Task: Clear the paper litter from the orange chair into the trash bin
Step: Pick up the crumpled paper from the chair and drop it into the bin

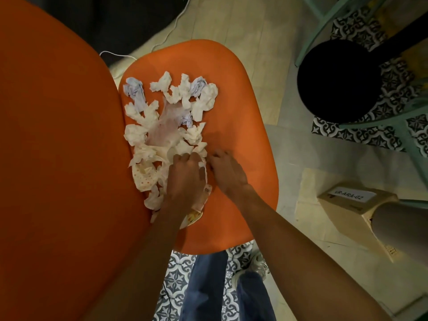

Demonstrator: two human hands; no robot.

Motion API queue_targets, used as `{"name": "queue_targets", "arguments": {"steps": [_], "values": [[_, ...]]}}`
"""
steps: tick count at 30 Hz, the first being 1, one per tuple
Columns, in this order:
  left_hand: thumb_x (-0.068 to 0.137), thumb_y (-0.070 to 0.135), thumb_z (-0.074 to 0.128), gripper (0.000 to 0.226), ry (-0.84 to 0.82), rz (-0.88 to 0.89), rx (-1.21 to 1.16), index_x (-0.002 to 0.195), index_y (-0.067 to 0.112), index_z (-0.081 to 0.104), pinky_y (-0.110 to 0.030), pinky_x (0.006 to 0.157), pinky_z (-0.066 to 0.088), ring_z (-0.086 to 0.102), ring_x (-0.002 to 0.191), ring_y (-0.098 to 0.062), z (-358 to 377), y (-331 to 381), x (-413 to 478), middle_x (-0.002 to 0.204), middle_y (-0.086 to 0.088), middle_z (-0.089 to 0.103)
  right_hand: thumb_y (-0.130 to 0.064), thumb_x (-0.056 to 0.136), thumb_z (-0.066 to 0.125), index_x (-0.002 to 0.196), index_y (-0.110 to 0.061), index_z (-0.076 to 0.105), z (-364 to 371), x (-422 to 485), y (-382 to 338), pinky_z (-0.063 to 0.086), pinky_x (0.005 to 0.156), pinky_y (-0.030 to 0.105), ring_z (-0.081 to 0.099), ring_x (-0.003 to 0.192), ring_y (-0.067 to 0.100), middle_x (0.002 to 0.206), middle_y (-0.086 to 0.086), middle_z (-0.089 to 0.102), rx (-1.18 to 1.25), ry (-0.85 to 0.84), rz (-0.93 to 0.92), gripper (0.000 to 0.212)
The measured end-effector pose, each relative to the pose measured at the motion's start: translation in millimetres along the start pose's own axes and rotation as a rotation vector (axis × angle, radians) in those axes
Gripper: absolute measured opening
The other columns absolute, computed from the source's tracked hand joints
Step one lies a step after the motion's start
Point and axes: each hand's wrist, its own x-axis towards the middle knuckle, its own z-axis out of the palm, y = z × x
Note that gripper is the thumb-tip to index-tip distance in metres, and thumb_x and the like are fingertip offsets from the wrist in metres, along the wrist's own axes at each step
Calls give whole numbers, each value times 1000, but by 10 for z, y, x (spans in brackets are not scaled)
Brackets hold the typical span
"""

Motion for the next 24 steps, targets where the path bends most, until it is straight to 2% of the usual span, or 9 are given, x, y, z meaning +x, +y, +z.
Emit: {"name": "queue_targets", "arguments": {"steps": [3, 7, 9, 11, 14, 16, 18, 20, 24], "values": [[101, 14, 62, 20, 79, -72, -250, 120, 10, 55, -32, 84, 46, 58, 106, -27, -132, 26, -39, 115, -12, 64, -8, 105, 56, 139, -9, 61, 97, -119, 70, 35, 112, 37, 43, 135, 35, 140, 13, 53, 9, -32, -29, 34], [109, 15, 51, 19, 77, -190, -441, 117, 22, 35, -26, 51, 47, 65, 69, -19, -313, 57, -57, 88, -8, 65, -15, 106, 51, 123, -5, 65, 185, -285, 154, 41, 88, 15, 53, 122, 33, 121, 10, 55, 110, 33, 117, 24], [109, 10, 48, 20, 94, -170, -479, 118, 20, 33, -28, 45, 43, 61, 58, -20, -407, 79, -78, 77, -8, 61, -6, 103, 56, 115, -5, 68, 157, -330, 173, 49, 84, 24, 64, 103, 32, 116, 9, 58, 217, 48, 234, 18], [108, 2, 45, 22, 114, -154, -521, 120, 17, 35, -37, 46, 48, 58, 56, -22, -461, 65, -84, 71, -6, 57, 3, 102, 55, 113, -11, 70, 55, -395, 155, 54, 85, 27, 64, 91, 20, 116, 6, 60, 330, 152, 304, 23], [107, -2, 40, 25, 114, -161, -552, 120, 18, 42, -45, 61, 62, 64, 69, -22, -486, 103, -83, 86, -6, 61, 1, 104, 57, 109, -18, 71, -204, -588, 123, 47, 77, 11, 63, 87, 10, 107, 1, 65, 547, 285, 383, 25], [110, 6, 39, 18, 113, -135, -535, 115, 20, 48, -39, 66, 60, 66, 84, -24, -490, 230, -88, 105, -5, 63, -2, 103, 62, 108, -24, 70, -354, -766, 111, 46, 77, 8, 65, 91, 7, 105, -4, 70, 634, 350, 391, 24], [112, 20, 40, 9, 96, -108, -520, 112, 20, 49, -29, 71, 49, 62, 92, -23, -494, 425, -116, 106, -5, 62, -8, 103, 67, 112, -28, 70, -478, -961, 105, 47, 81, 8, 67, 96, 5, 107, -9, 72, 690, 420, 397, 22], [114, 28, 39, 12, 70, -49, -483, 114, 20, 48, -28, 71, 46, 62, 86, -20, -490, 651, -171, 100, -2, 63, -17, 103, 71, 118, -32, 68, -580, -1166, 162, 46, 85, 7, 67, 100, 4, 113, -13, 73, 749, 447, 438, 21], [115, 28, 35, 15, -38, 70, -476, 113, 19, 46, -21, 51, 40, 59, 62, -13, -485, 1149, -359, 79, -2, 60, -23, 102, 73, 123, -32, 69, -809, -1684, 383, 56, 91, 22, 69, 100, -1, 110, -16, 75, 869, 509, 476, 23]]}}
